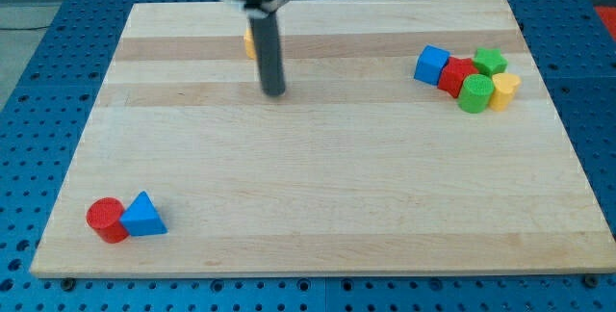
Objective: Move the yellow heart towards the top of the blue triangle
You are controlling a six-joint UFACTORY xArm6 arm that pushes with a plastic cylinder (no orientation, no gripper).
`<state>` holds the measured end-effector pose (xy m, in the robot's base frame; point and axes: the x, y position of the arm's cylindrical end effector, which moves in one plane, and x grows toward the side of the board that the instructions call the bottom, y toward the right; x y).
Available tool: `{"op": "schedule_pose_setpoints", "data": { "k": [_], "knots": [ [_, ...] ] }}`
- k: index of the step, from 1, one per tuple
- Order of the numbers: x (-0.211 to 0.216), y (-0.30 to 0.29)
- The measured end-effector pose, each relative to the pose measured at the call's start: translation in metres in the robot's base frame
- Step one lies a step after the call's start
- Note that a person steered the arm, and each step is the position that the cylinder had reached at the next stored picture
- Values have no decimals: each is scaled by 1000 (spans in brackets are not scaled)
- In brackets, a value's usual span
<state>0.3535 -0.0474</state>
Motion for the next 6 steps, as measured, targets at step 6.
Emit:
{"op": "schedule_pose_setpoints", "data": {
  "k": [6],
  "knots": [
    [-46,-71]
  ]
}}
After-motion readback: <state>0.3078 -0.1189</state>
